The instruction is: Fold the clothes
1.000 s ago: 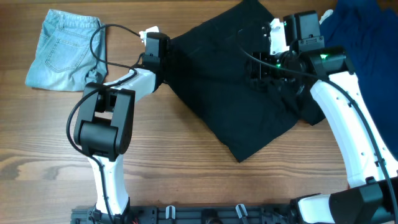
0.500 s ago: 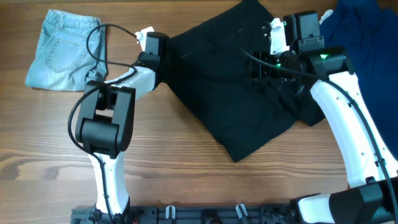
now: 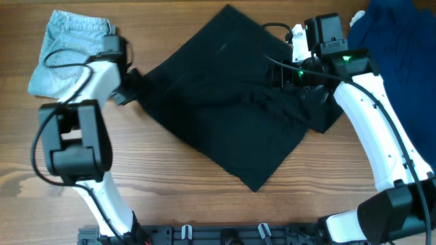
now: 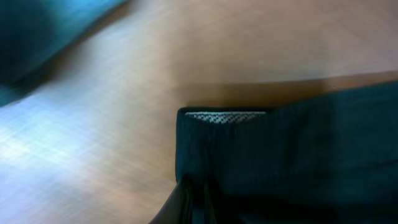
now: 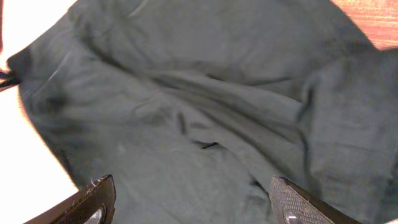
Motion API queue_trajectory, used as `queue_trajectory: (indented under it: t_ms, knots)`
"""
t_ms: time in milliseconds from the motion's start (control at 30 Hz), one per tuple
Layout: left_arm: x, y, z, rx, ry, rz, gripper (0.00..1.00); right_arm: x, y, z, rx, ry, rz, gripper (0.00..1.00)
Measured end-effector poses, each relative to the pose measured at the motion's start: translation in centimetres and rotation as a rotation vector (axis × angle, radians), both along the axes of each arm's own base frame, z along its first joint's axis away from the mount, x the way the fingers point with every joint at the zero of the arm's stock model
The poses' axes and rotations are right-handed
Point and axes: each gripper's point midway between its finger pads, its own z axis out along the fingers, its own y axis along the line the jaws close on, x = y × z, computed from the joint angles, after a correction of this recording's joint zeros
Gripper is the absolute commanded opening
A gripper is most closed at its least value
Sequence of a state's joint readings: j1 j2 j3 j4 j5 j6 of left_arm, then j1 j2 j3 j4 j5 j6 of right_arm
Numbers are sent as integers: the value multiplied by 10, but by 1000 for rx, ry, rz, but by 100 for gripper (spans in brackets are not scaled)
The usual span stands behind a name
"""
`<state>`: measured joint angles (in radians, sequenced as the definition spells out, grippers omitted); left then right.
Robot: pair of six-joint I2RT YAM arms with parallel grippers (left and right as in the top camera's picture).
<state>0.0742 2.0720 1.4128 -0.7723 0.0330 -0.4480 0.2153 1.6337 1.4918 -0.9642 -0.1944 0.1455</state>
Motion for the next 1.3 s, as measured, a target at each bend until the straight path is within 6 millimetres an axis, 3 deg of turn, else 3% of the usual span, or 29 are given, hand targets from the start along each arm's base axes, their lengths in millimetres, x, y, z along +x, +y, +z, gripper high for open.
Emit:
queue_trajectory:
  t_ms: [133, 300, 367, 433, 533, 667, 733, 800, 933, 967, 1000, 1033, 1067, 1233, 1300]
  knots:
    - [-60, 13, -1, -80, 226, 56, 4, 5, 1, -13, -5, 24, 0, 80]
    - [-97, 5, 3, -111, 359, 6, 6, 26, 2, -28, -8, -3, -8, 81]
    - [-104, 0, 16, -109, 356, -19, 13, 39, -6, -29, -11, -34, -33, 81]
    - [-101, -4, 47, -95, 276, -47, 24, 48, -20, -29, -12, -50, -68, 81]
    - [-96, -4, 113, -50, 67, -73, 44, 62, -57, -26, -20, -84, -159, 81]
    - [-100, 3, 188, 33, -195, -71, 55, 72, -107, -25, -24, -106, -269, 80]
    - [-96, 6, 220, 69, -338, -66, 61, 75, -121, -36, -27, -84, -299, 80]
    - [-95, 7, 237, 86, -410, -63, 64, 78, -123, -61, -31, -32, -303, 80]
    - [-91, 8, 240, 93, -433, -64, 65, 81, -117, -117, -12, 79, -279, 79]
    - [-88, 9, 239, 93, -433, -64, 65, 82, -115, -127, -3, 94, -271, 70]
    - [-84, 9, 237, 94, -434, -64, 65, 82, -114, -135, 2, 108, -265, 37]
    - [-80, 10, 234, 94, -433, -64, 64, 82, -113, -138, 7, 113, -262, 13]
    - [-73, 10, 230, 93, -432, -64, 63, 81, -113, -140, 5, 115, -253, 5]
    - [-54, 13, 192, 80, -338, -66, 55, 69, -118, -143, 15, 173, -290, 4]
    - [-50, 13, 176, 73, -291, -68, 54, 52, -133, -149, 6, 256, -378, 4]
